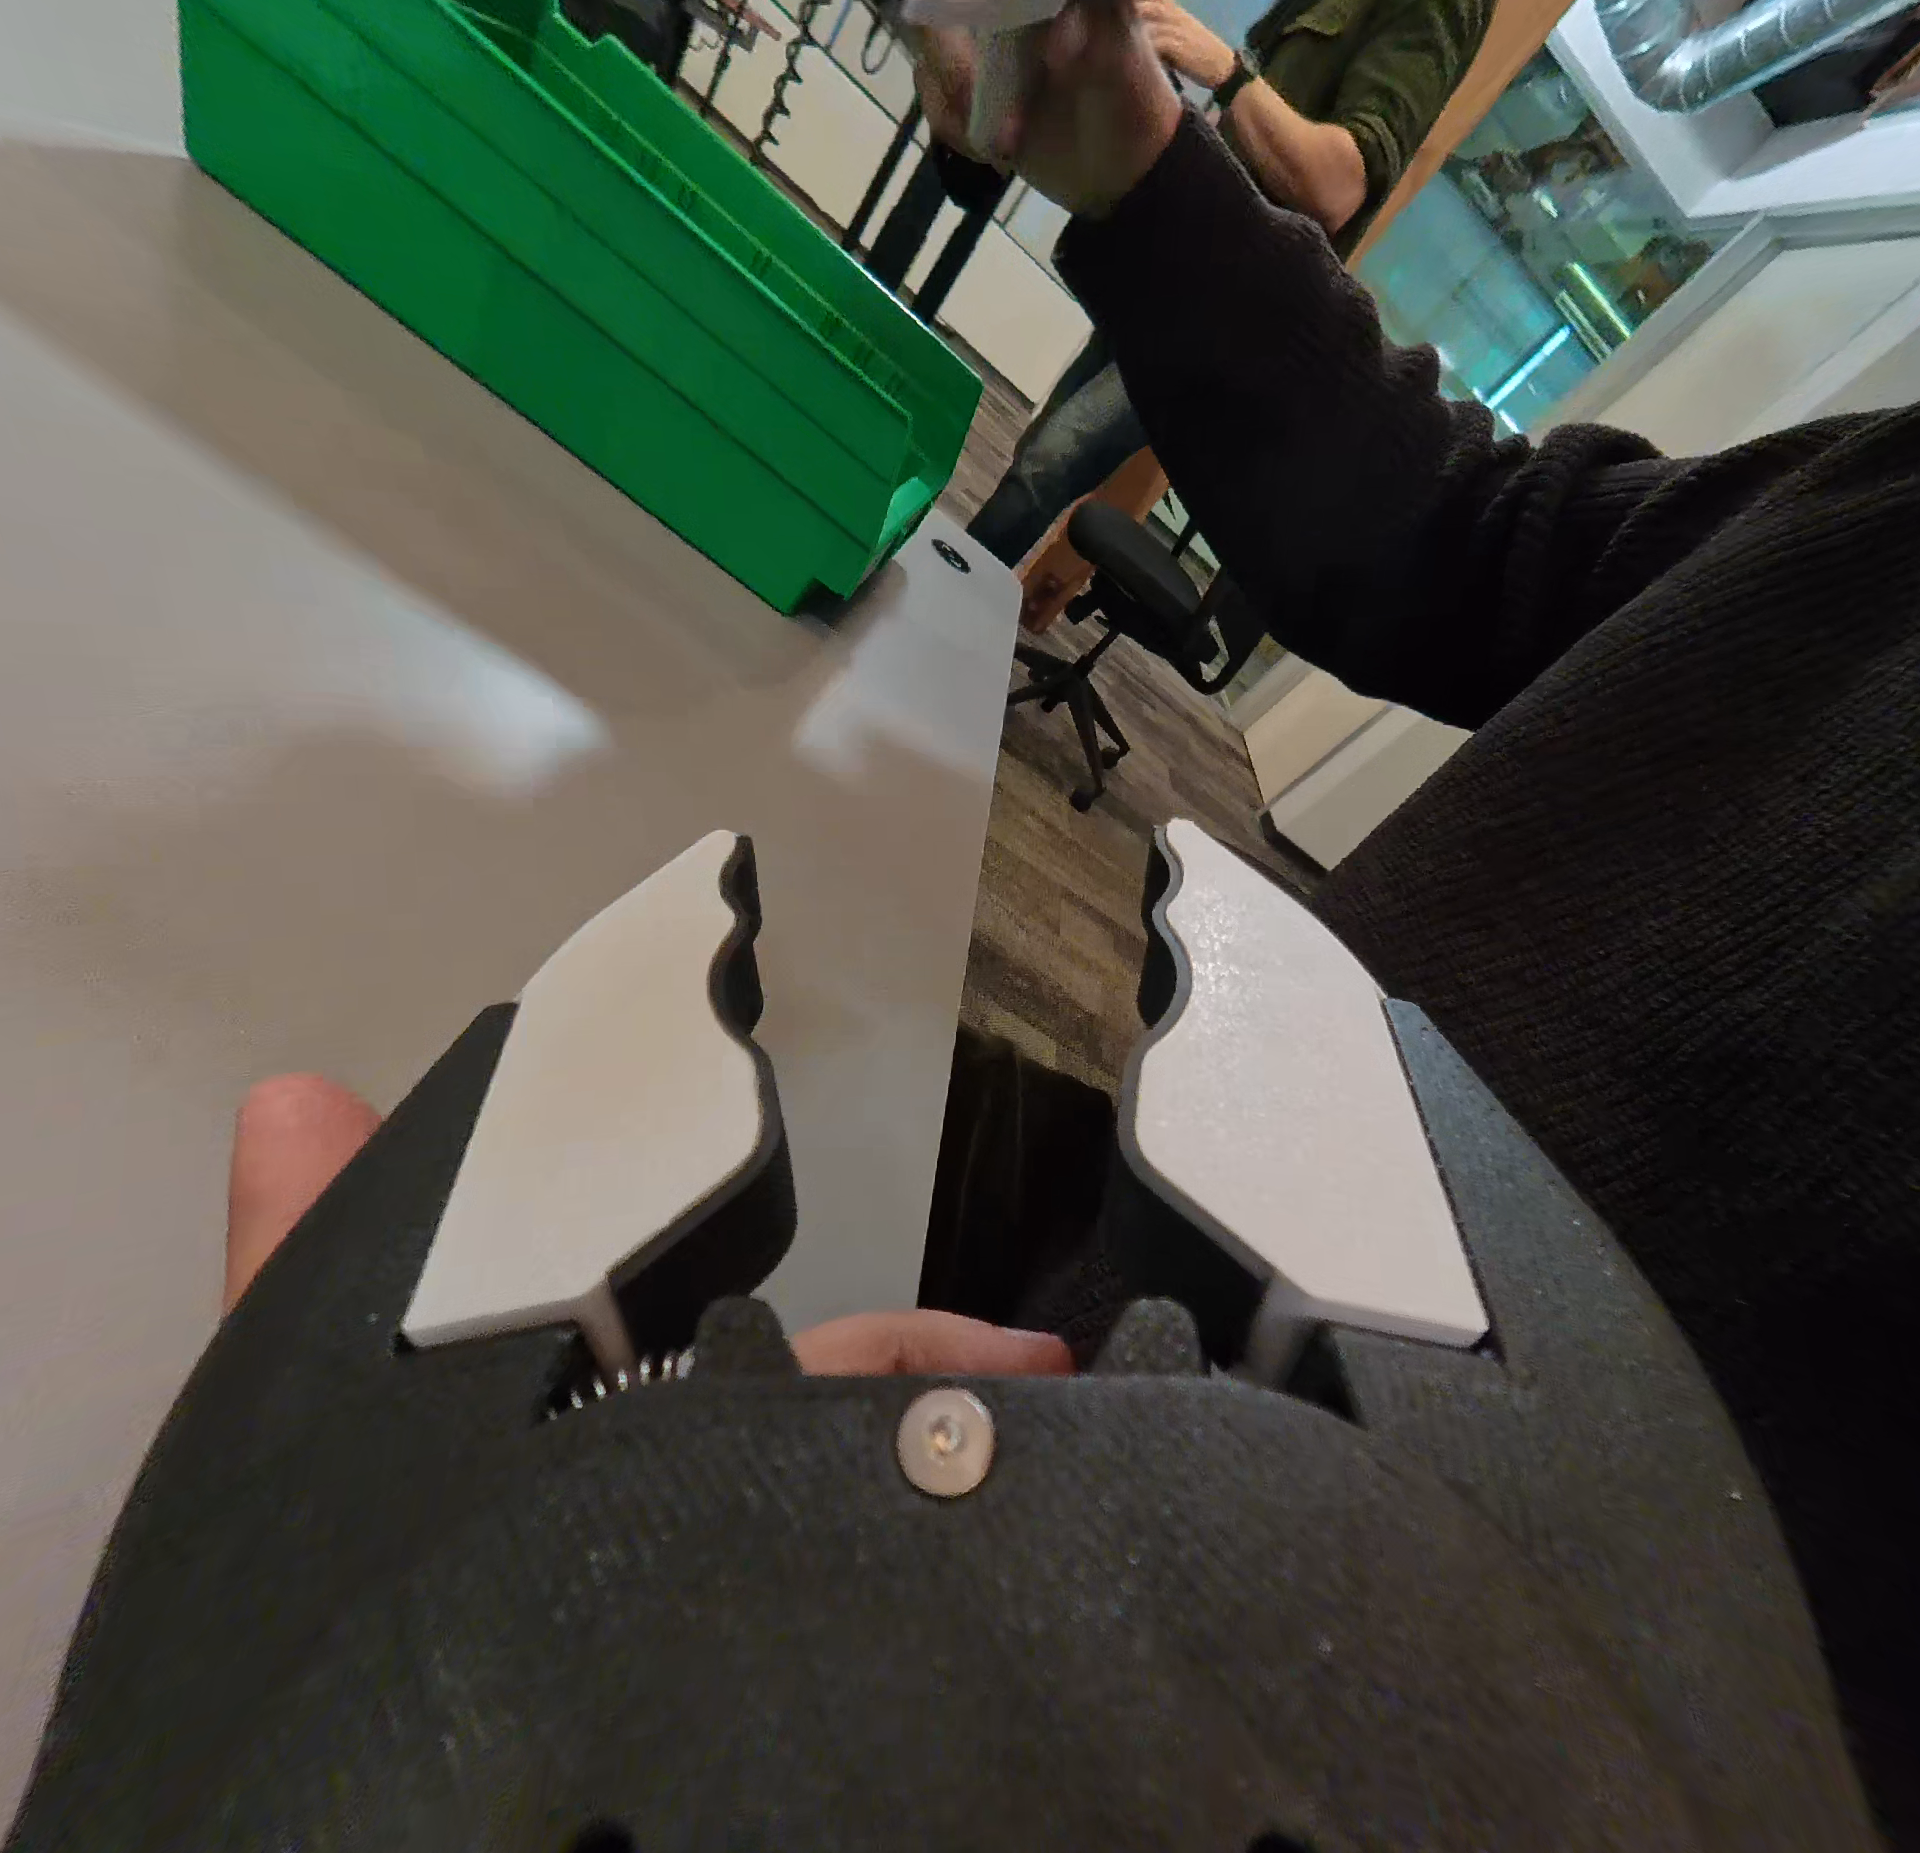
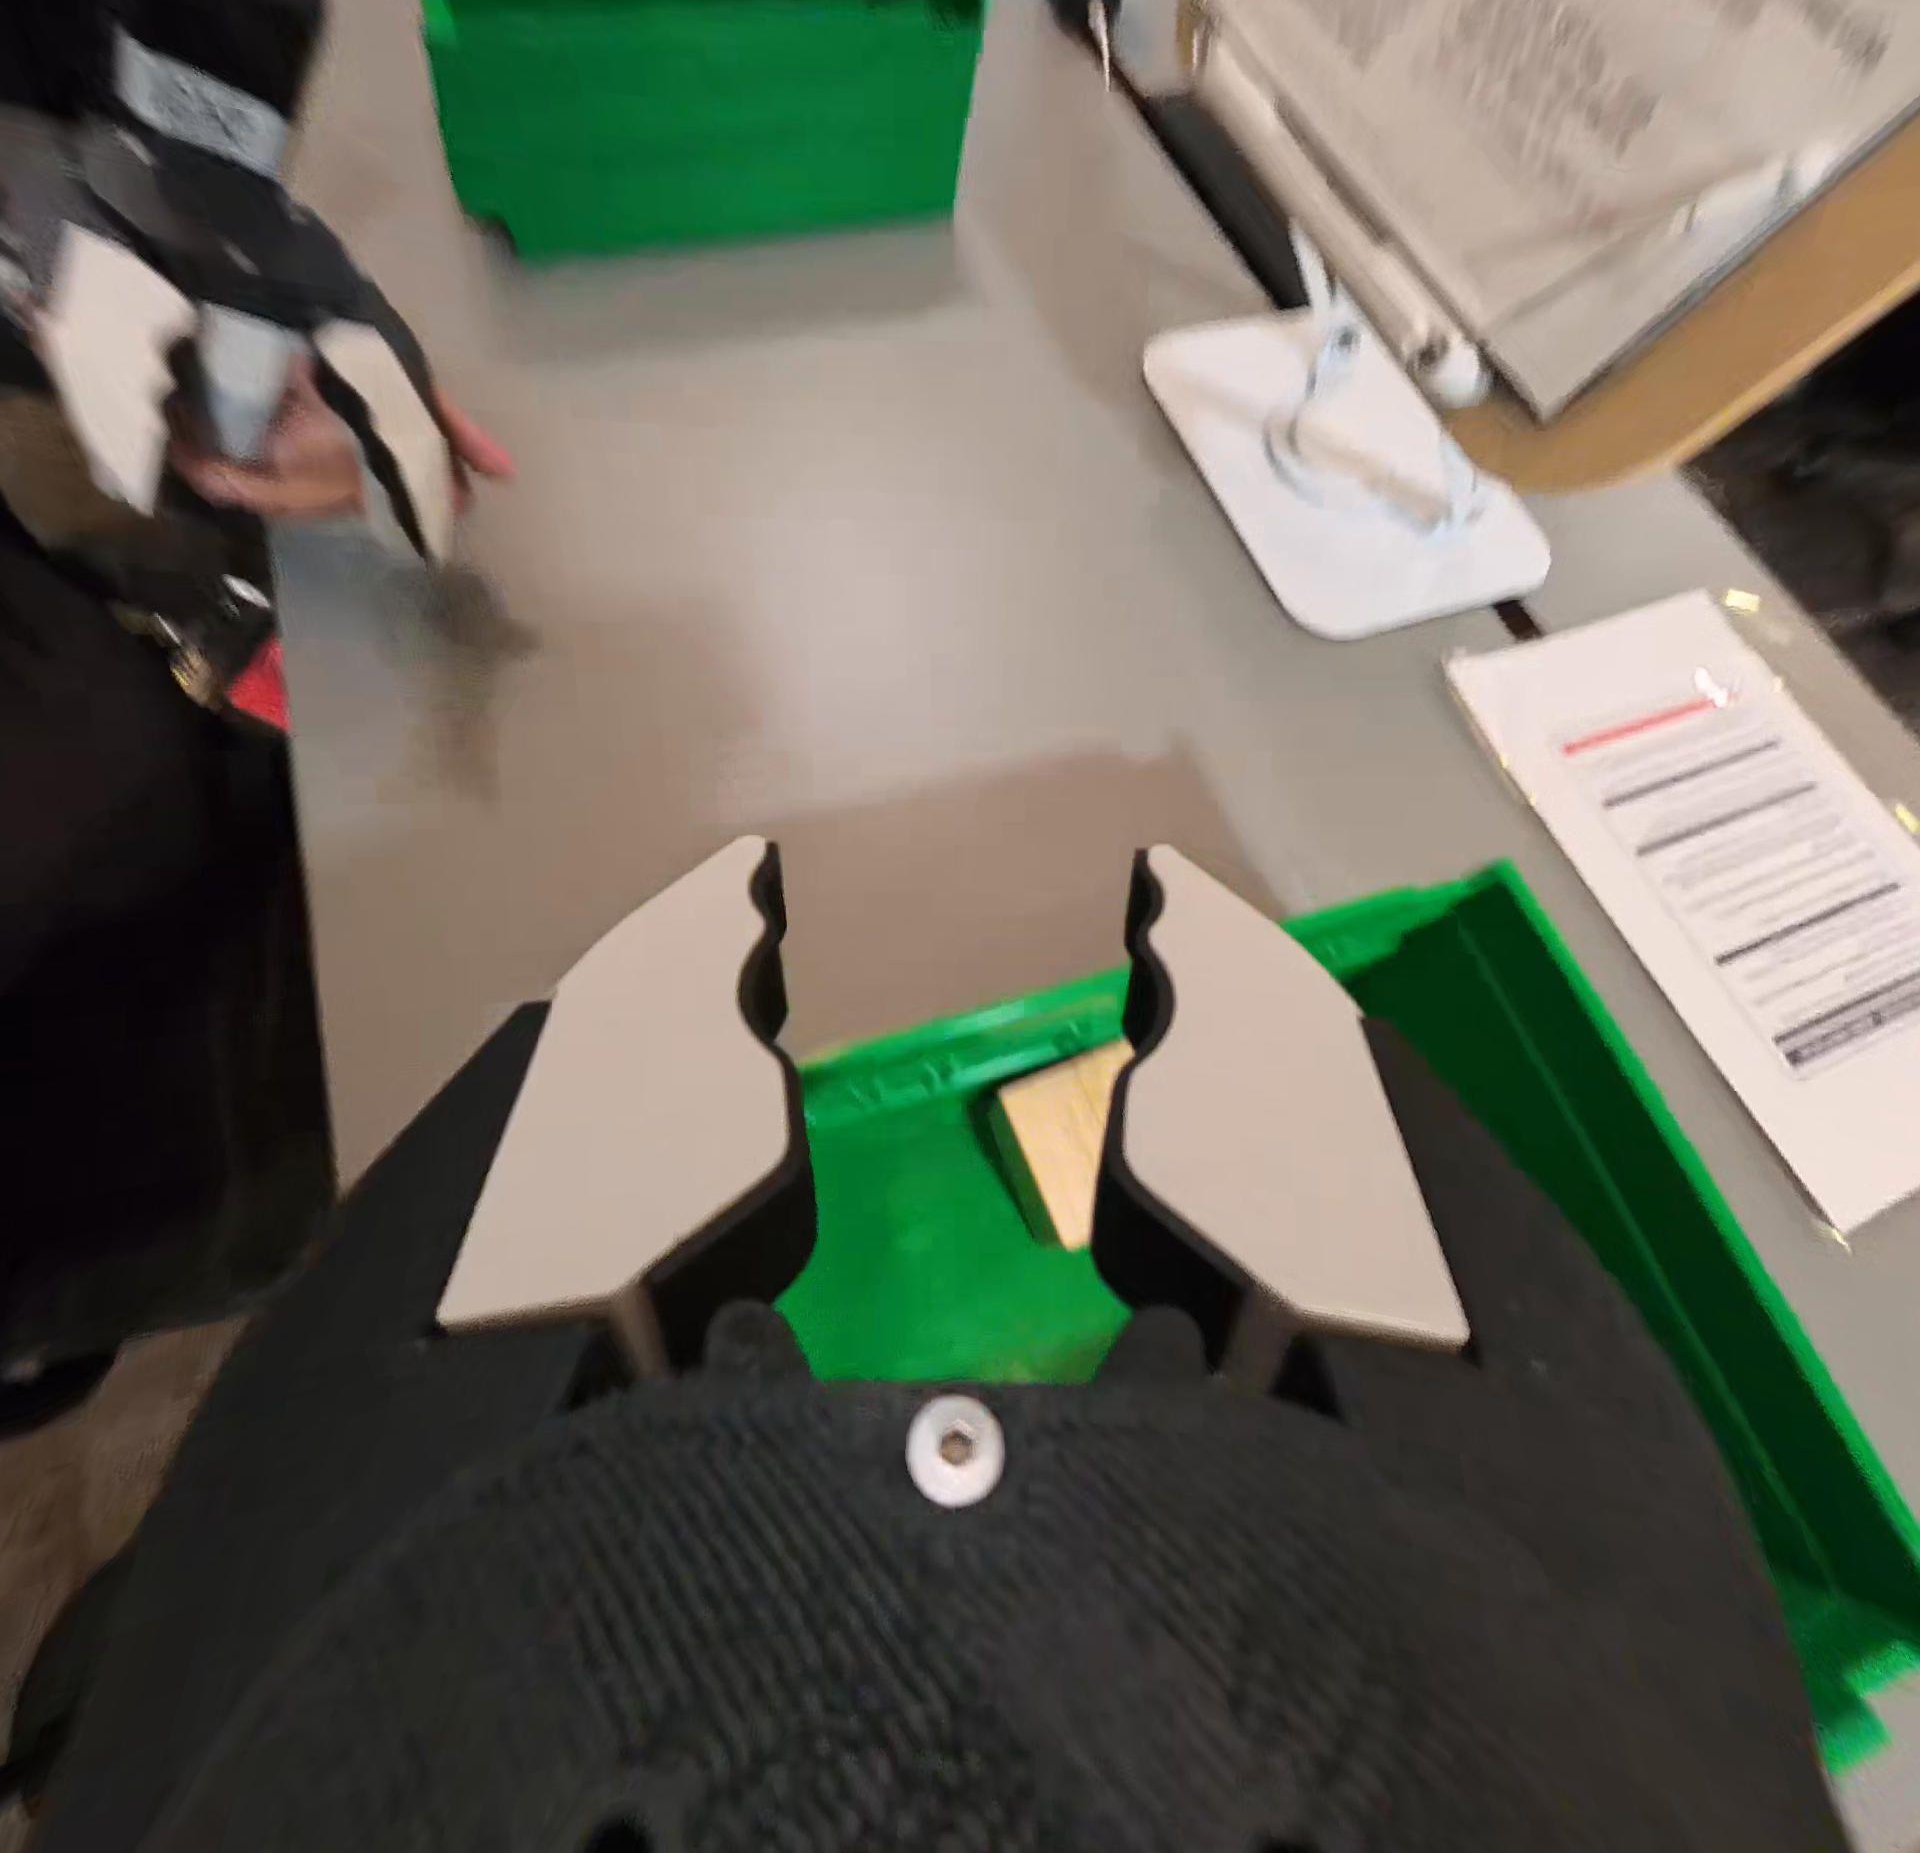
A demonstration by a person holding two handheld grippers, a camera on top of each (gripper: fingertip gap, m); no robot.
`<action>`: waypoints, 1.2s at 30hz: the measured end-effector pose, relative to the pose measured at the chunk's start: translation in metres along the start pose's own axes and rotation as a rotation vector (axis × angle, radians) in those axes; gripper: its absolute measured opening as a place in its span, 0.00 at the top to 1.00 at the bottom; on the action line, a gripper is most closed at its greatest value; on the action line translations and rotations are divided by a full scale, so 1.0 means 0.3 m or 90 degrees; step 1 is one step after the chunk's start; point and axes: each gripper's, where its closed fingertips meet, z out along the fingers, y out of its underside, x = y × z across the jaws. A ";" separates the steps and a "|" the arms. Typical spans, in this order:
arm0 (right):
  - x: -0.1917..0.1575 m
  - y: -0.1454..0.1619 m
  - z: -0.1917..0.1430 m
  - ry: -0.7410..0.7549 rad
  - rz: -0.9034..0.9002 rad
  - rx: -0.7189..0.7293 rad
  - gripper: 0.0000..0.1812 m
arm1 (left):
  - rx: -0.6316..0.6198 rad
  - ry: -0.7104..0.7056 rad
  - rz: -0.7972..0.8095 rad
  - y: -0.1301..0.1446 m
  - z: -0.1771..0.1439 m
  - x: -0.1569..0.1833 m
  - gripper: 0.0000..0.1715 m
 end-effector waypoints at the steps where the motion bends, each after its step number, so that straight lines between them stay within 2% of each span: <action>1: -0.036 -0.043 -0.004 0.002 0.001 0.030 0.64 | -0.005 0.003 0.011 -0.010 0.005 0.002 0.58; 6: -0.252 -0.241 0.060 0.029 0.032 0.196 0.64 | -0.008 0.014 0.049 -0.048 0.027 -0.005 0.58; 8: -0.340 -0.285 0.139 0.017 0.080 0.263 0.59 | 0.015 0.014 0.041 -0.057 0.021 -0.009 0.58; 10: -0.394 -0.283 0.242 0.013 0.134 0.282 0.55 | 0.044 0.006 0.029 -0.065 0.000 -0.013 0.58; 12: -0.394 -0.254 0.341 0.067 0.171 0.259 0.54 | 0.057 -0.005 0.027 -0.079 -0.031 -0.014 0.58; 14: -0.385 -0.261 0.391 0.113 0.208 0.286 0.54 | 0.073 -0.023 0.039 -0.111 -0.065 -0.021 0.58; 17: -0.366 -0.289 0.413 0.143 0.304 0.368 0.54 | 0.114 -0.062 0.051 -0.169 -0.121 -0.046 0.58; 21: -0.350 -0.257 0.413 0.142 0.403 0.446 0.56 | 0.159 -0.097 0.027 -0.202 -0.178 -0.100 0.58; 24: -0.372 -0.202 0.442 0.129 0.393 0.414 0.55 | 0.172 -0.093 0.000 -0.207 -0.188 -0.121 0.58; 28: -0.377 -0.156 0.470 0.160 0.317 0.345 0.56 | 0.167 -0.080 -0.020 -0.203 -0.175 -0.134 0.58; 36: -0.384 -0.144 0.489 0.153 0.305 0.334 0.56 | 0.120 -0.087 0.016 -0.161 -0.138 -0.138 0.57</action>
